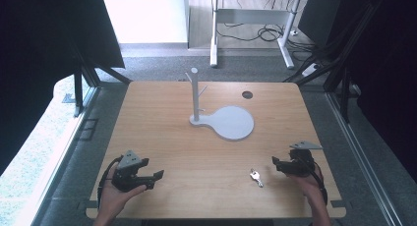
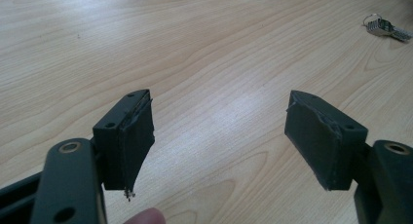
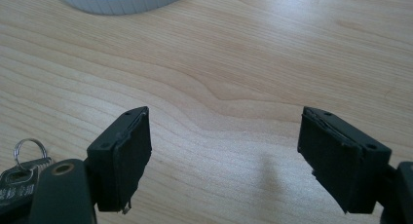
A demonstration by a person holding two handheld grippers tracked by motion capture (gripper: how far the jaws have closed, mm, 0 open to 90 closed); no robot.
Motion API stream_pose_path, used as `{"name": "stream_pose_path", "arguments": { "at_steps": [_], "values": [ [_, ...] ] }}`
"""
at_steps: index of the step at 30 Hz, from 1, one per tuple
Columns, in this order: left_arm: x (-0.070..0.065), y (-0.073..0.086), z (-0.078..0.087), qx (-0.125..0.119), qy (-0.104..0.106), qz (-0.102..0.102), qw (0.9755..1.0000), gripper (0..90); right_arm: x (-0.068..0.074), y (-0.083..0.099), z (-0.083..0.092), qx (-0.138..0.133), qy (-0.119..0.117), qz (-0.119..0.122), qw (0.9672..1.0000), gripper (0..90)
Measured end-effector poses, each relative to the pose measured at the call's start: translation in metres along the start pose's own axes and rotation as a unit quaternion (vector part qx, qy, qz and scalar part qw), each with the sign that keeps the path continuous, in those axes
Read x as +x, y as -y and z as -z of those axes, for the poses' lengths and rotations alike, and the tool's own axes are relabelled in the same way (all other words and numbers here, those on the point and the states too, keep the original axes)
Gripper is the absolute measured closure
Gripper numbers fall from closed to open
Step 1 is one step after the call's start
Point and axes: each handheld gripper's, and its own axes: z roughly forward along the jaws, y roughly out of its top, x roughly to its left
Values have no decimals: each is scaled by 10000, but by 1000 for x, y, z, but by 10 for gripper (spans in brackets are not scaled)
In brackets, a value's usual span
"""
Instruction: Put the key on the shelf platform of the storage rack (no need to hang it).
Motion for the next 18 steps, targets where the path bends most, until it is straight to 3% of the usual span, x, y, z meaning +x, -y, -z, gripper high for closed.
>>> {"name": "stream_pose_path", "arguments": {
  "at_steps": [8, 18],
  "values": [
    [-2, 0, -1, 0, 37, -30, 10000, 263, 0, 0, 2, 41, -121, -62, 9999, 265],
    [-2, -1, -3, 42, 56, -31, 10000, 263, 2, -4, 3, 127, -163, 157, 9997, 272]
  ]
}}
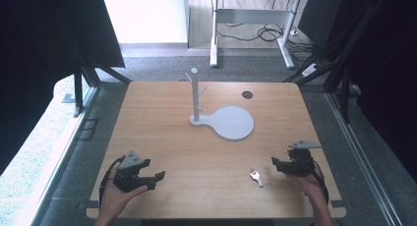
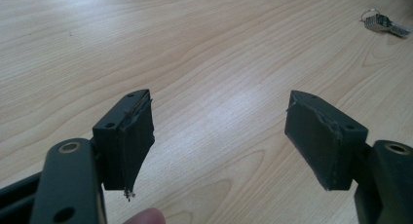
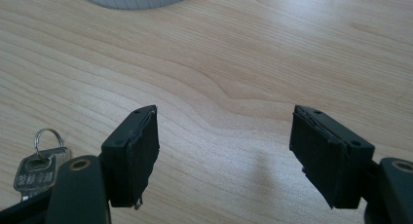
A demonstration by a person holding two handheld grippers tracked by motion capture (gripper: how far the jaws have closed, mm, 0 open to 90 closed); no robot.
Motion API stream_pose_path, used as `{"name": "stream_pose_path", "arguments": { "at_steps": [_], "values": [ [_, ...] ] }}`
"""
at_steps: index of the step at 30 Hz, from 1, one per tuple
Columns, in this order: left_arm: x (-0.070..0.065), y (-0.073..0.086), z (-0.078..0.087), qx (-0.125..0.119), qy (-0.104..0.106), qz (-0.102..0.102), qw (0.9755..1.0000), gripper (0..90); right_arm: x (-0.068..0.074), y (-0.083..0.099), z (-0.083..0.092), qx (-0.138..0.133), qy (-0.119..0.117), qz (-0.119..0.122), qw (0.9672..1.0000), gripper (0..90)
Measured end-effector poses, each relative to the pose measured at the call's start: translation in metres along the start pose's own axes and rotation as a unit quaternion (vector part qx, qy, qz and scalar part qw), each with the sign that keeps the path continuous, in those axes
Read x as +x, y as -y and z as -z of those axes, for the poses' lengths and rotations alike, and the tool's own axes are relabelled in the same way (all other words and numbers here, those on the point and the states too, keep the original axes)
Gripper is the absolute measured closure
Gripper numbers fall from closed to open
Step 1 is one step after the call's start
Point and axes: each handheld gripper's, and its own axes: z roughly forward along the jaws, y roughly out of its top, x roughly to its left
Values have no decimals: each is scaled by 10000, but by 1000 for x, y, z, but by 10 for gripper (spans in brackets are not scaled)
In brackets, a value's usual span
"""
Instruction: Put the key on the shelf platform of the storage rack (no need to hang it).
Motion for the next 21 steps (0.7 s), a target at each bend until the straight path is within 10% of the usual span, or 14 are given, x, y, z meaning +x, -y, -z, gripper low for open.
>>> {"name": "stream_pose_path", "arguments": {
  "at_steps": [21],
  "values": [
    [0, 0, 0, 1, 1, 25, 10000, 263, 13, -24, 12, 435, -106, 594, 9972, 290]
  ]
}}
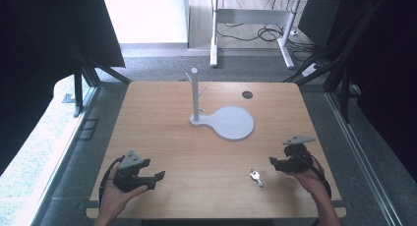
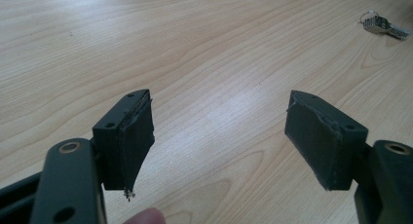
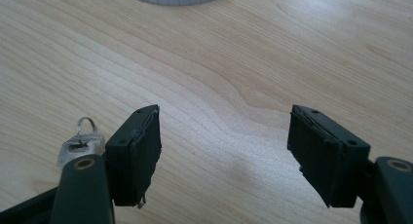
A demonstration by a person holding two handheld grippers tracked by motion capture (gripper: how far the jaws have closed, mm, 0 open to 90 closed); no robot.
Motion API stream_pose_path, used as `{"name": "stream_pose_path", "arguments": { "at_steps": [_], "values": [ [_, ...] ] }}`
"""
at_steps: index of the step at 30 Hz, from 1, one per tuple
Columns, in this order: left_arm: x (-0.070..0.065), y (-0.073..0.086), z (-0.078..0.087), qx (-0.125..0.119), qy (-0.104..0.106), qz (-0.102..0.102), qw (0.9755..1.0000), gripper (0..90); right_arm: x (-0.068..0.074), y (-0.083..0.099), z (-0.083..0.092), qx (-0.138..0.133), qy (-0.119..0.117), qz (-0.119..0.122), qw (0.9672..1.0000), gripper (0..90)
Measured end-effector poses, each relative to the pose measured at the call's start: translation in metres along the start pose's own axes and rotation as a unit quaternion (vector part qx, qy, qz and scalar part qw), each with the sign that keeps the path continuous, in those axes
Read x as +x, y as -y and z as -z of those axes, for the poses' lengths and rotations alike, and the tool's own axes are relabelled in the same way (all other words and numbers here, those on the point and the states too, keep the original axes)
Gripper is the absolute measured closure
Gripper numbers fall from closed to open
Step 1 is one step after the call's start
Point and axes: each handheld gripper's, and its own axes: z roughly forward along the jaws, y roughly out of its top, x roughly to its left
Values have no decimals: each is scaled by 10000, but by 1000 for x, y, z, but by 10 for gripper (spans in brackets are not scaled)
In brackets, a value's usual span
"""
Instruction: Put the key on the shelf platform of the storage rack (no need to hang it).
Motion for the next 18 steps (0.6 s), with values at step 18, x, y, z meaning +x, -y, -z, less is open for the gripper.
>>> {"name": "stream_pose_path", "arguments": {
  "at_steps": [18],
  "values": [
    [1, 1, -1, 4, 25, 25, 10000, 263, 16, -35, 11, 592, -344, 499, 9964, 408]
  ]
}}
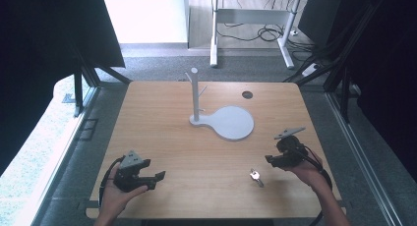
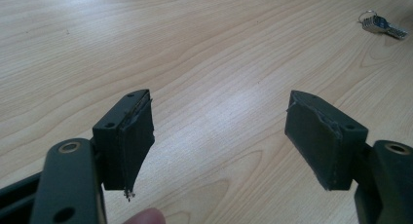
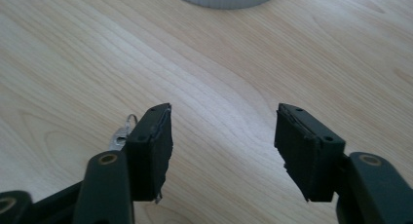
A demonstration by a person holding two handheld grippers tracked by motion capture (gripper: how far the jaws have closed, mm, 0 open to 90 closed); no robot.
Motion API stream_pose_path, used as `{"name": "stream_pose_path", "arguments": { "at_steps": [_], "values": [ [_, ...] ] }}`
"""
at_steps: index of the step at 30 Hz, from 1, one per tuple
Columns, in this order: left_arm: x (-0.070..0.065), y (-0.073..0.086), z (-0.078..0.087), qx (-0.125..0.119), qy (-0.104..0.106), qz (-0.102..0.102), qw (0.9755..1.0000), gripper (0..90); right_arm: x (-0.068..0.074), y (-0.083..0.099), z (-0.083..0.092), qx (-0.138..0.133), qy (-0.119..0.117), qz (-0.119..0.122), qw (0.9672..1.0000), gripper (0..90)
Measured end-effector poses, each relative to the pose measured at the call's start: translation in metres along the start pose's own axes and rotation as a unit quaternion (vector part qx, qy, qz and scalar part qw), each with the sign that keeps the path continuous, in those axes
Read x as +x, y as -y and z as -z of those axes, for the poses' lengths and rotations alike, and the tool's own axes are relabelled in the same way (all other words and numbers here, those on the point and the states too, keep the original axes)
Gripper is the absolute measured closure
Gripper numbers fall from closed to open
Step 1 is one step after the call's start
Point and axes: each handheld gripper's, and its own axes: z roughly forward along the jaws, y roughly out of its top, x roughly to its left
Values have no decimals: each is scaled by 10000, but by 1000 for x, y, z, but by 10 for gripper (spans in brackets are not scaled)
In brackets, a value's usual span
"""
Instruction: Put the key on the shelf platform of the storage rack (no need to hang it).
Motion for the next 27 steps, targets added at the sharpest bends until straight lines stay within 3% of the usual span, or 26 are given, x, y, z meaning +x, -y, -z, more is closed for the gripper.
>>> {"name": "stream_pose_path", "arguments": {
  "at_steps": [7, 14, 27],
  "values": [
    [1, 0, 2, -24, -8, 24, 10000, 263, 6, -7, -4, 120, -298, 46, 9995, 448],
    [2, 0, 3, -24, -4, 12, 10000, 263, 19, -9, -16, 408, -707, 151, 9965, 530],
    [2, 0, 4, -44, -5, 30, 10000, 263, 35, -19, -31, 846, -792, 403, 9924, 601]
  ]
}}
